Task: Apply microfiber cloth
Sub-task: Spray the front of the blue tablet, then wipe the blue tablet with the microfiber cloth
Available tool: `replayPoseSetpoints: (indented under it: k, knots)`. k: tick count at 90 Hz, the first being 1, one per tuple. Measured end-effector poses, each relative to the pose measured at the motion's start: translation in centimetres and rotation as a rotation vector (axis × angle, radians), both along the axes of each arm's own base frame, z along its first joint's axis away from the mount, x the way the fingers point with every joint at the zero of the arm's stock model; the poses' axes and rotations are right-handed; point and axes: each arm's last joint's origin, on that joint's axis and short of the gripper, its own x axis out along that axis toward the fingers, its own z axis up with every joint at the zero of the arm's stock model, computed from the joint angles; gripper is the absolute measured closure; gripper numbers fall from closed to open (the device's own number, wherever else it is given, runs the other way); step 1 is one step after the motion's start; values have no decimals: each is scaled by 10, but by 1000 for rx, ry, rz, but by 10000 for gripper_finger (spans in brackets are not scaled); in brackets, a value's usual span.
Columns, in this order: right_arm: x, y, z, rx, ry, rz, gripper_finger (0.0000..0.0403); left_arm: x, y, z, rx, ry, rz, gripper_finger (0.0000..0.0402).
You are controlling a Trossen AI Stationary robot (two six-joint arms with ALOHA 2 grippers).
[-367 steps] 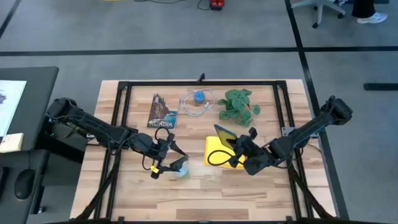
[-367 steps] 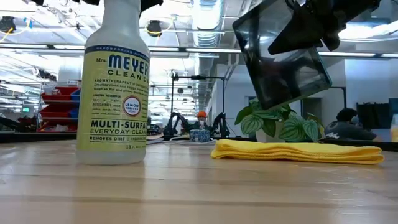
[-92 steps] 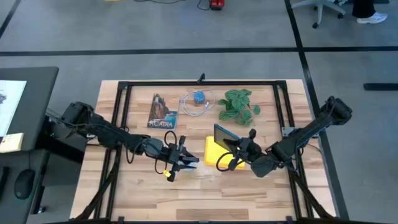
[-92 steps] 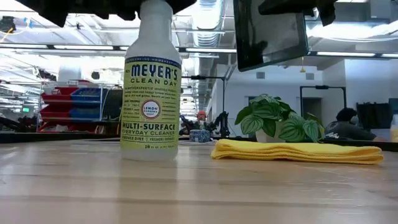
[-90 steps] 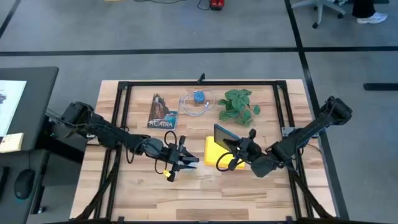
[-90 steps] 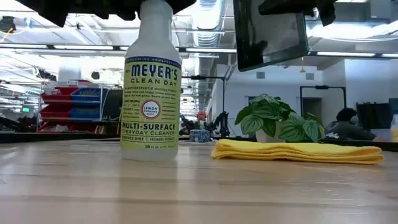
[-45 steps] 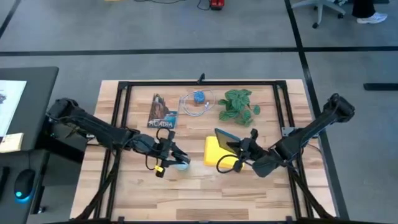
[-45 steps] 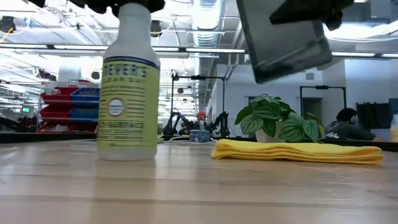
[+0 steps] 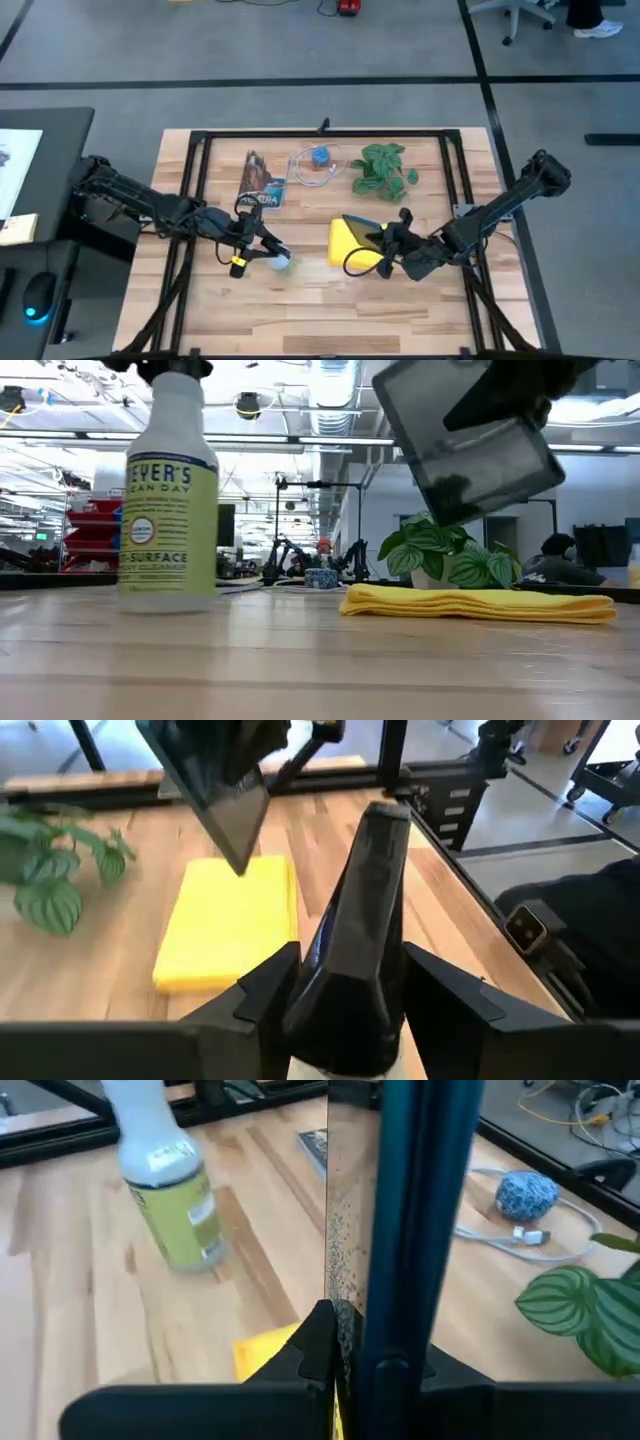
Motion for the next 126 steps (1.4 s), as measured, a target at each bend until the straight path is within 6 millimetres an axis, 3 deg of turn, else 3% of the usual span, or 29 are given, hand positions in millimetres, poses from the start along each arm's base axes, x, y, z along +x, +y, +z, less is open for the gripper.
replayPoseSetpoints:
  k: [26, 42, 68, 110, 126]
  knots:
    - [1, -6, -19, 69, -52, 12, 387, -9, 4, 3, -86, 35, 44, 247]
    - [1, -6, -21, 73, -65, 15, 387, -8, 1, 6, -87, -2, -29, 221]
    - [0, -6, -21, 71, -64, 17, 382, -13, 4, 17, -13, -102, -49, 216]
    - [0, -6, -21, 65, -56, 17, 383, -49, 27, 48, 167, -330, 216, 216]
    - [1, -9, -21, 54, -50, 15, 383, -46, 28, 41, 202, -268, 287, 216]
